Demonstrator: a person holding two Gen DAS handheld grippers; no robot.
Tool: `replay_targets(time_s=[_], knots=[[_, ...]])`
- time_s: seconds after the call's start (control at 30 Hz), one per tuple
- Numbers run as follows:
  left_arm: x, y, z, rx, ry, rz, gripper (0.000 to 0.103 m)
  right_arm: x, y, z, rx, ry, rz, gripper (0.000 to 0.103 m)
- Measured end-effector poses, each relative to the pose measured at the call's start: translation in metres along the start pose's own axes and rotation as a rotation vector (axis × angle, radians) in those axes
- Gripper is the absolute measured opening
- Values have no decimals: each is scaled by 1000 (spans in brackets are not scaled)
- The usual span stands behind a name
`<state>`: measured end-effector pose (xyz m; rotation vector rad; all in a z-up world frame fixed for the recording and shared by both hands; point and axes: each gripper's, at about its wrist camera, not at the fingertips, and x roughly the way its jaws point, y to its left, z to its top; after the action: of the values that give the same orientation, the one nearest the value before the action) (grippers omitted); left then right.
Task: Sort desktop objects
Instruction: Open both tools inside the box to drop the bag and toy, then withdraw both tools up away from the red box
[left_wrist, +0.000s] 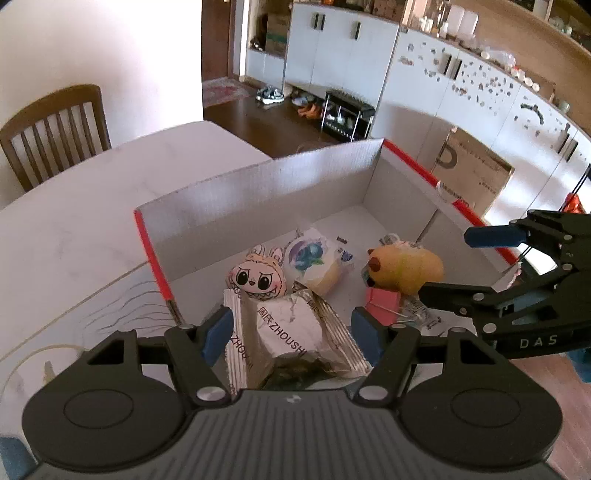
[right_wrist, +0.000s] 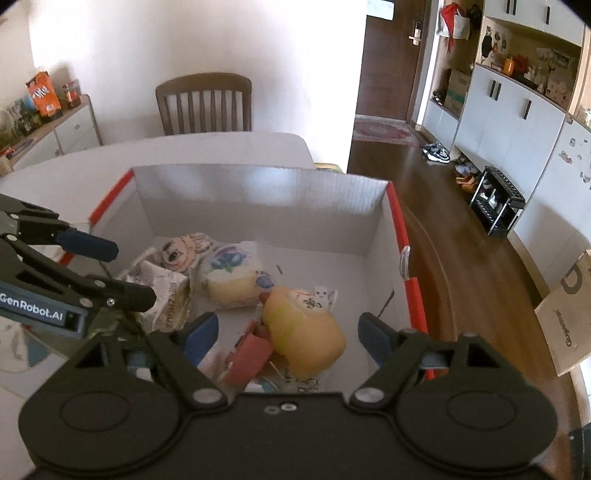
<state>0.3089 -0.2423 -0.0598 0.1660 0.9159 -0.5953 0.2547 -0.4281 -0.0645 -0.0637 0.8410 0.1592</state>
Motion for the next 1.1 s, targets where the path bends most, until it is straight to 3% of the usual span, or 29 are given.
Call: replay_targets(time_s=[0.4,0.77,1.03,1.1], knots=[[-62,-8,-13,8,-116,3,70,-50,18,6,20,-106,38,84],[-109,-6,-37,-5,-188,30,75,-91,40,-6,43,-187,9,86],[-131,-13,-58,12,-218,61,86,-114,60,-22,36,-235,5,95],[-134,-14,-61,8,-219,63,95,-119,64,-26,34,-247,0,100]])
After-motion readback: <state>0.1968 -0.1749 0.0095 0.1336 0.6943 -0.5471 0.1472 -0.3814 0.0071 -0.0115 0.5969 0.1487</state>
